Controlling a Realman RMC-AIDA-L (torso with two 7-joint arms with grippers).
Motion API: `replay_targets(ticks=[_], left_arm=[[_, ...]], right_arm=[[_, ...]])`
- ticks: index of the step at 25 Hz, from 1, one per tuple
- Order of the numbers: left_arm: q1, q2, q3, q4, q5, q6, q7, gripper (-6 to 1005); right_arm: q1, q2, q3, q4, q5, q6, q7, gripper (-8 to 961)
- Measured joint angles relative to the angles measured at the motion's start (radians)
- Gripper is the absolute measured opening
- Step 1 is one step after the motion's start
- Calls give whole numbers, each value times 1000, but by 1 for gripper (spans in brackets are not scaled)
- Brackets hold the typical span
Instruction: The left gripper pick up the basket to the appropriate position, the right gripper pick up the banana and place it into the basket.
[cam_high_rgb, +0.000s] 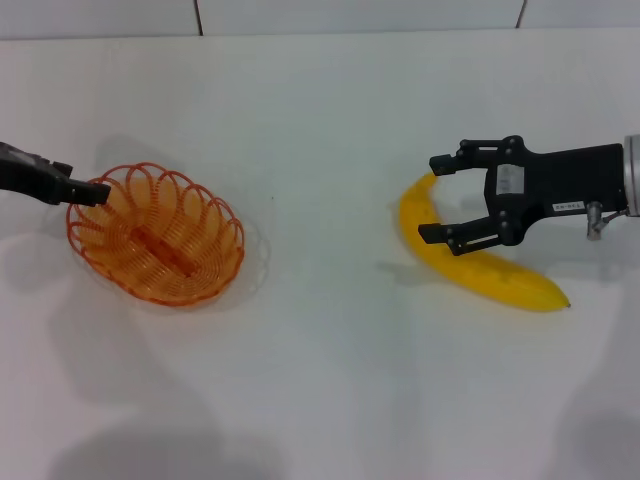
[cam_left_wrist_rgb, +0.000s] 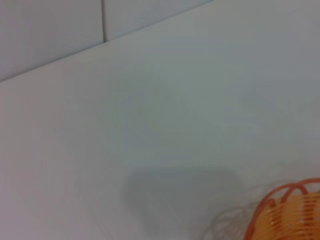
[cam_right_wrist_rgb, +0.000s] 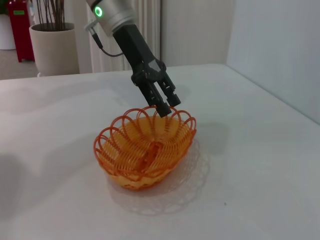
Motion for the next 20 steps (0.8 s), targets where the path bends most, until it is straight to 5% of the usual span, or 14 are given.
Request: replay_targets(ticks=[20], left_arm=[[-25,-22,5,-67,9,-62,42,665]], right_arm=[[4,2,-14,1,0,16,3,903]])
